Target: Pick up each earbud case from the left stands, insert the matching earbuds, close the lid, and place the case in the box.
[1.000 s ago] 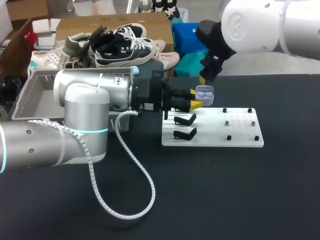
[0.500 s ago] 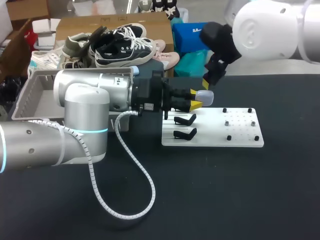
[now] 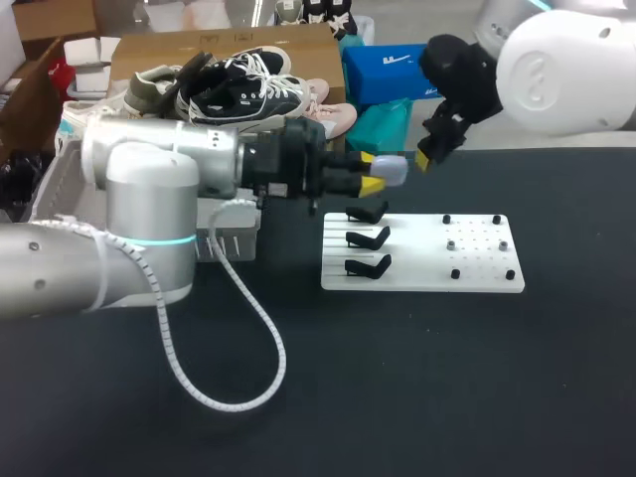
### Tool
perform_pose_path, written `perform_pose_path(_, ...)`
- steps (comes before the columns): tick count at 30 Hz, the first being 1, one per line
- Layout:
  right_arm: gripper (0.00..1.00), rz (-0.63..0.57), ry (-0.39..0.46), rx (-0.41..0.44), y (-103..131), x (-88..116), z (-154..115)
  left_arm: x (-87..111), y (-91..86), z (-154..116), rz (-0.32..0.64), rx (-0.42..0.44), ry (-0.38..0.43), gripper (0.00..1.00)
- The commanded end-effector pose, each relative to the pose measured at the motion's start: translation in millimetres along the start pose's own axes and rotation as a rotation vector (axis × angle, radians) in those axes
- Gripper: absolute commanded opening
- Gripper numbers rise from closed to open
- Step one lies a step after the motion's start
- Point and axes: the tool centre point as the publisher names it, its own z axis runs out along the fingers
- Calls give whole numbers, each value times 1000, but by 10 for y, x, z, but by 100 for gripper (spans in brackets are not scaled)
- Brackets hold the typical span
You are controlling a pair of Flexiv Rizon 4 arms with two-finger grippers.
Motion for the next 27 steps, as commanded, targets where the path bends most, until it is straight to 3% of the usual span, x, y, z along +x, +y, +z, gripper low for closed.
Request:
perform_pose_path(1,29,15,-40,8,-7,108,-30,-195,-104,-497,20,-70,67,0)
perform_pose_path(6,28,27,-22,11,-3,144,28,-137,-65,-1040,20,-155,148,0)
perform_pose_path(12,28,43,-4,11,37,189,110,76,40,-1550,9,-213,226,0)
perform_pose_path(20,28,95,-4,-3,33,287,223,442,198,-2052,-27,-284,287,0)
perform_pose_path(27,27,139,-12,-16,46,363,312,843,381,-2336,-153,-302,361,0)
